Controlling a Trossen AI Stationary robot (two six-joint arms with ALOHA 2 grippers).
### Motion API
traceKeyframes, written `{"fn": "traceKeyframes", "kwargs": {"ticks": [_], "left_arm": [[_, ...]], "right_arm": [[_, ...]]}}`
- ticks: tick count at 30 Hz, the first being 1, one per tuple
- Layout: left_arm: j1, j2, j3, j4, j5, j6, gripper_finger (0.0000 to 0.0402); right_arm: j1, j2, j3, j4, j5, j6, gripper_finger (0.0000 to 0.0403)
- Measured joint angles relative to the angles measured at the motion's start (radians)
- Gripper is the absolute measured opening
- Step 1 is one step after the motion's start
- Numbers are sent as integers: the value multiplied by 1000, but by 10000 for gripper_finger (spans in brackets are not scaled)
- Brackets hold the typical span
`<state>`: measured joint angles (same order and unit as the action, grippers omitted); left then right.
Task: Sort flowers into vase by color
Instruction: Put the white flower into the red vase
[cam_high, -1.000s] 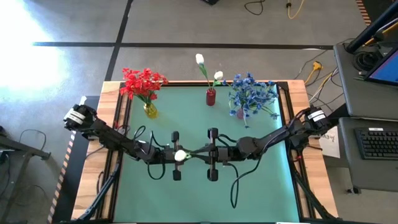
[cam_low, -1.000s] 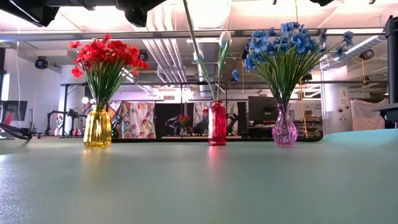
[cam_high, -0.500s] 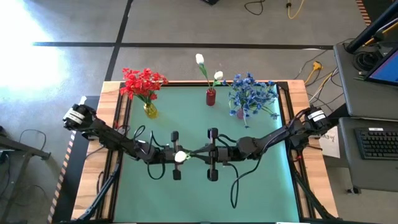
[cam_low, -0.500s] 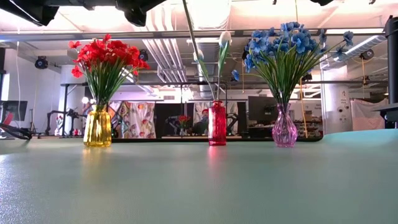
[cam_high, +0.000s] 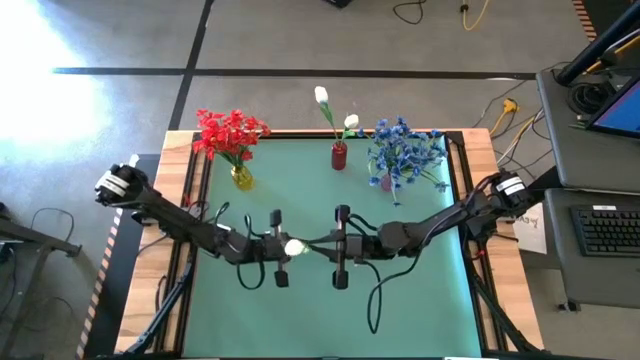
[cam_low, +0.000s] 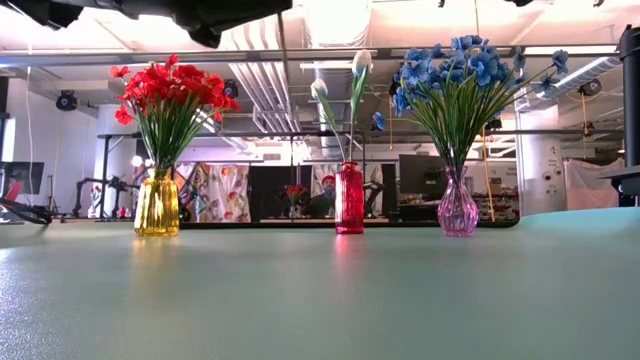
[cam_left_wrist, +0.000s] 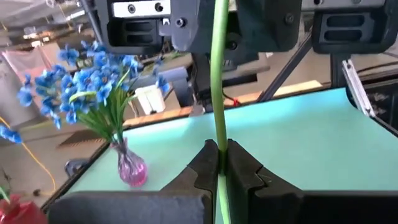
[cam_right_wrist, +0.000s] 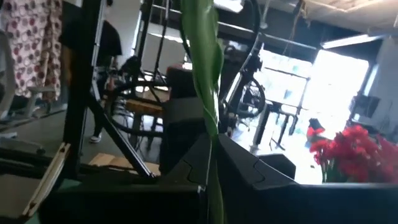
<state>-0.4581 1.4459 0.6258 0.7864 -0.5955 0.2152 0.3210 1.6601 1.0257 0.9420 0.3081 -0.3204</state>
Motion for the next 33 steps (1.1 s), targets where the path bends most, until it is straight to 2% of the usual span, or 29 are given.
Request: {"fn": "traceKeyframes", "kwargs": {"ticks": [4, 9, 14, 20, 26, 33], "left_arm": [[0, -53, 0, -111, -1, -63, 0], [-4, -96, 0, -235, -52, -115, 0], [-4, -107, 0, -266, -76, -120, 0], [-4, -107, 0, -277, -131, -121, 0], [-2, -107, 0, -281, -155, -123, 0], [-2, -107, 0, -280, -155, -123, 0]], "right_arm": [[0, -4, 1, -34, 8, 36, 34], [0, -34, 0, -112, 41, 107, 86], [0, -68, 0, -230, 163, 189, 149], [-1, -74, 0, -265, 156, 256, 202], [-1, -74, 5, -263, 81, 258, 216], [-15, -40, 133, -405, 81, 242, 210]]}}
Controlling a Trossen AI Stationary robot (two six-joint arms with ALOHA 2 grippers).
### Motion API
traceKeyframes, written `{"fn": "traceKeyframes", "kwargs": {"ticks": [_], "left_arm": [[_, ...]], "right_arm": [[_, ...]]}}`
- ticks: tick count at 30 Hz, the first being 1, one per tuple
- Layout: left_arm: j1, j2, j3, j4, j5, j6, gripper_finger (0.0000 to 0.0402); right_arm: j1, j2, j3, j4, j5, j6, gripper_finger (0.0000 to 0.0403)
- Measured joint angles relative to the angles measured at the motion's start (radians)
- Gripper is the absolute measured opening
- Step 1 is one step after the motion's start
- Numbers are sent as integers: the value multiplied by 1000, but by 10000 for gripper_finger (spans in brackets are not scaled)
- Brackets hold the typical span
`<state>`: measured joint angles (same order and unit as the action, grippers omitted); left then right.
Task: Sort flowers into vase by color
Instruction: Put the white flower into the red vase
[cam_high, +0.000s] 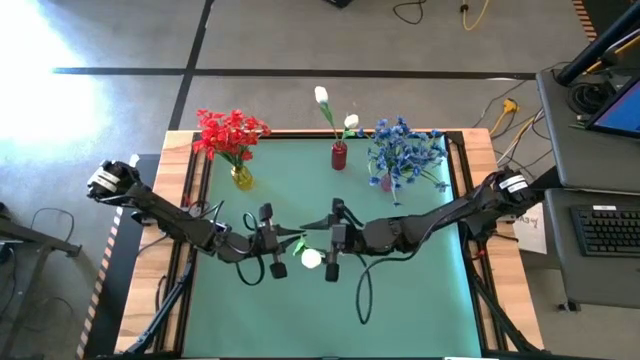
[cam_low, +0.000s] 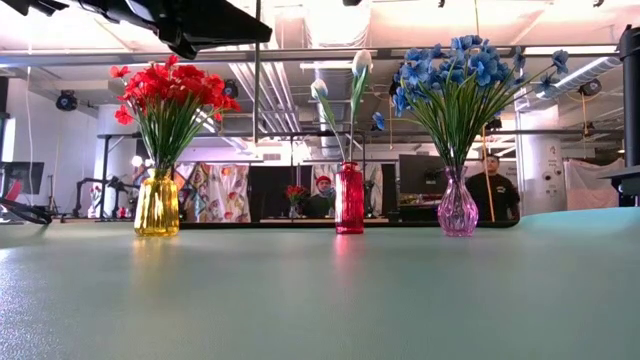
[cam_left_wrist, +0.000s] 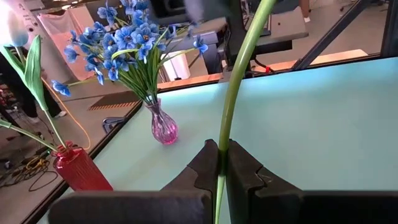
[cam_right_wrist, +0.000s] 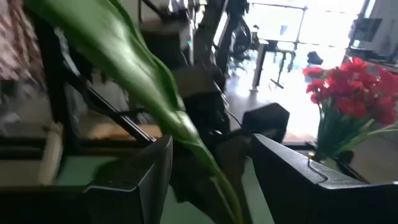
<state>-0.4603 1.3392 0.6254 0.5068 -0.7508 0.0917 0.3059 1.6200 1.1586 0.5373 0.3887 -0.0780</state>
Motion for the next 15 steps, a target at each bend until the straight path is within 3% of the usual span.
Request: {"fn": "traceKeyframes", "kwargs": {"ticks": [5, 13, 15], "left_arm": [[0, 0, 0, -3, 0, 0, 0], [0, 0, 0, -6, 1, 0, 0], [-1, 1, 0, -11, 2, 0, 0]], "right_arm": [[-7, 21, 67, -90, 5, -27, 183], [-7, 20, 71, -105, 6, -28, 28], [-8, 20, 71, -112, 8, -15, 19]]}}
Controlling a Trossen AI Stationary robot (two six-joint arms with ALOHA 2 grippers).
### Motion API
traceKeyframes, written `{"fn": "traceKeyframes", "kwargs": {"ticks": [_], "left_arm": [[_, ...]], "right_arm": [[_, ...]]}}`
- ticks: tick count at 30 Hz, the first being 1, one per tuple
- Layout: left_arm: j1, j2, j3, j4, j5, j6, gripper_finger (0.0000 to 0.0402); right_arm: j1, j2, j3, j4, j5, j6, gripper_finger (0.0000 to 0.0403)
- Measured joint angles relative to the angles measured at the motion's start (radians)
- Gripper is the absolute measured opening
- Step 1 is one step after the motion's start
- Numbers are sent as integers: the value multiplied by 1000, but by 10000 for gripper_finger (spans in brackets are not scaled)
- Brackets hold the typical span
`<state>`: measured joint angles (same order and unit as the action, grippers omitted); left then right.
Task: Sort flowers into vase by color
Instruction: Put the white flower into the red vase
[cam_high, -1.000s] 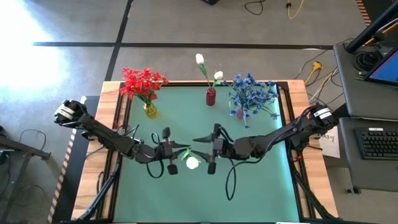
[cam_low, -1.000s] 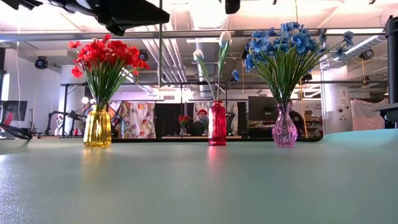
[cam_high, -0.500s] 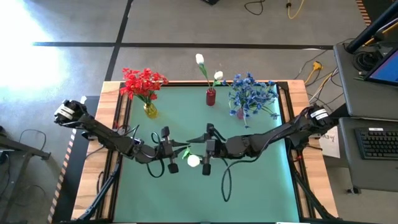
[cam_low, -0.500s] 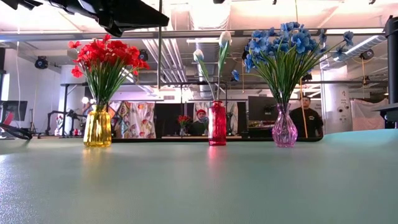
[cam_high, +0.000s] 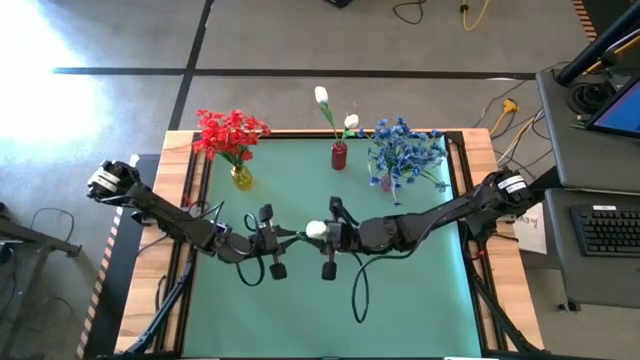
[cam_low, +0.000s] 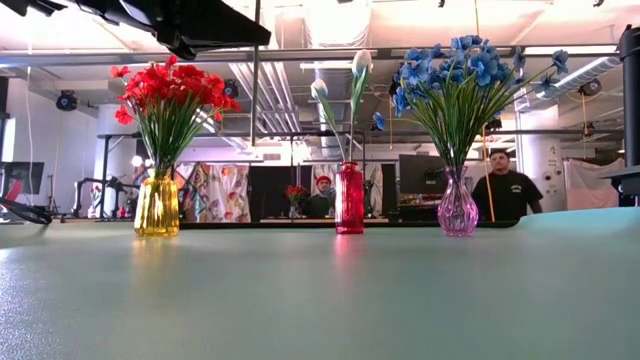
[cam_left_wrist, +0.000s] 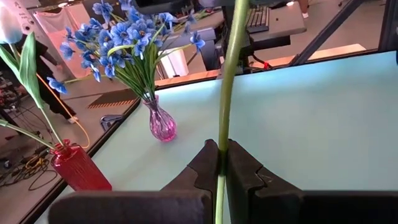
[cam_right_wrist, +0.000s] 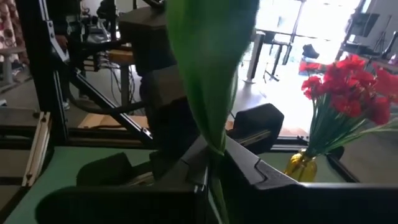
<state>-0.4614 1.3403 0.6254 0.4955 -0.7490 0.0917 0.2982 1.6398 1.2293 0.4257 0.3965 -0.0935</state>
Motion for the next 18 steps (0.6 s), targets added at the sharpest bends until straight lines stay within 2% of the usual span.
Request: {"fn": "traceKeyframes", "kwargs": {"ticks": [4, 10, 14, 18], "left_arm": [[1, 0, 0, 1, 2, 0, 4], [1, 0, 0, 6, 2, 0, 32], [1, 0, 0, 8, 2, -3, 63], [1, 0, 0, 8, 0, -13, 110]], "right_arm": [[0, -1, 0, -2, 0, 27, 19], [-4, -1, 0, -9, -1, 28, 18], [-4, -1, 0, -13, -2, 29, 18], [-5, -1, 0, -27, -3, 30, 18]]}}
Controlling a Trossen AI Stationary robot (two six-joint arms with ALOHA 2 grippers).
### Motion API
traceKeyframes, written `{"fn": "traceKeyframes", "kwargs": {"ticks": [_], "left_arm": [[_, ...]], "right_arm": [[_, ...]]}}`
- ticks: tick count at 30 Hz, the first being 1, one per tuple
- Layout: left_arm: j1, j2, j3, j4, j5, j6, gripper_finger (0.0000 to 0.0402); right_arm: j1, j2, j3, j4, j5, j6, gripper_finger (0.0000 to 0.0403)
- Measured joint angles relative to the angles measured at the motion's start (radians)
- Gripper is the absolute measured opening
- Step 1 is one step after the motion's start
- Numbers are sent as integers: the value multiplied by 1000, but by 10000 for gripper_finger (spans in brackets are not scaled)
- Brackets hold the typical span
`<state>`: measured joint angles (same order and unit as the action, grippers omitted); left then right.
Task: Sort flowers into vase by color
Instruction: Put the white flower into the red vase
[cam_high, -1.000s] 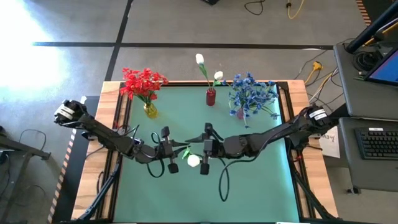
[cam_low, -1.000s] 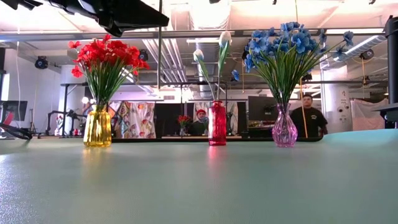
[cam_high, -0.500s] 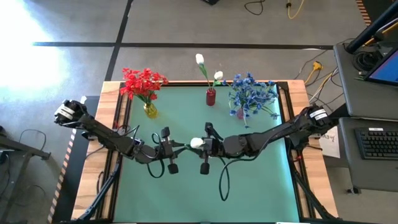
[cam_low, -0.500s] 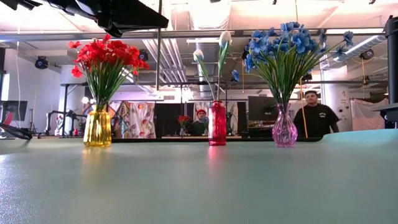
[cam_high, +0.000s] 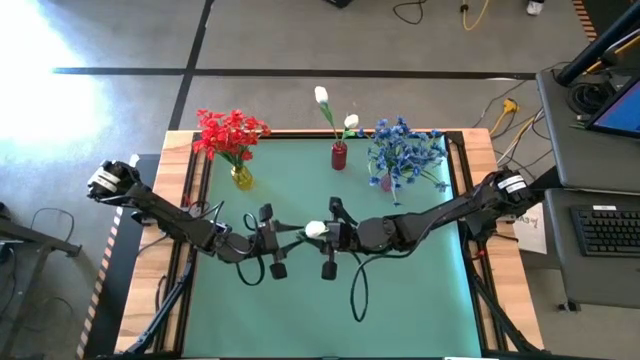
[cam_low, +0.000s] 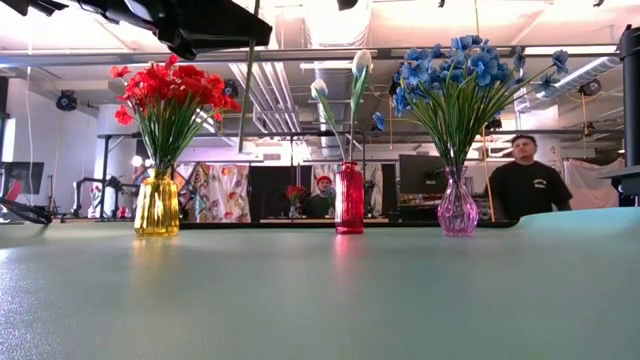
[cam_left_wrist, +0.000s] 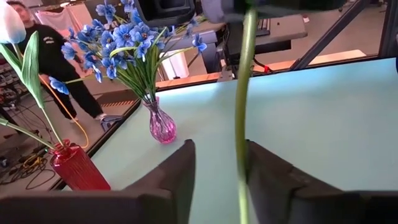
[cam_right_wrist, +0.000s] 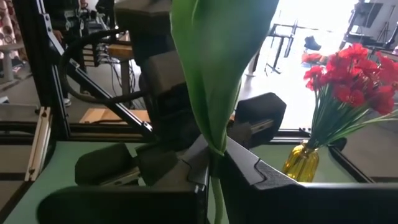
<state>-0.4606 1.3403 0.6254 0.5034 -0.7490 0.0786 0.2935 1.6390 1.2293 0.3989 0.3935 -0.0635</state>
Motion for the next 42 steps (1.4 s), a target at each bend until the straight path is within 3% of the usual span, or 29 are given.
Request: {"fn": "traceKeyframes", "kwargs": {"ticks": [7, 10, 15, 19, 25, 31, 42], "left_arm": [[0, 0, 0, -1, -2, -12, 202], [-6, -3, 0, -11, -3, -8, 230], [-9, -35, 1, -44, -3, -6, 248], [-9, -69, 1, -45, -4, -10, 248], [-10, -109, 1, -69, -4, -20, 248], [-10, -132, 1, -155, -4, -84, 248], [-10, -126, 1, -217, -4, -115, 248]], "right_arm": [[0, 0, 0, -8, 1, -8, 18], [1, -33, 13, -122, 86, -10, 18], [-30, -113, 136, -385, 255, -19, 18], [-85, -150, 201, -471, 311, -68, 18], [-235, -215, 220, -467, 290, -87, 18], [-399, -229, 217, -470, 105, 3, 18], [-588, -201, 217, -466, 96, 41, 18]]}}
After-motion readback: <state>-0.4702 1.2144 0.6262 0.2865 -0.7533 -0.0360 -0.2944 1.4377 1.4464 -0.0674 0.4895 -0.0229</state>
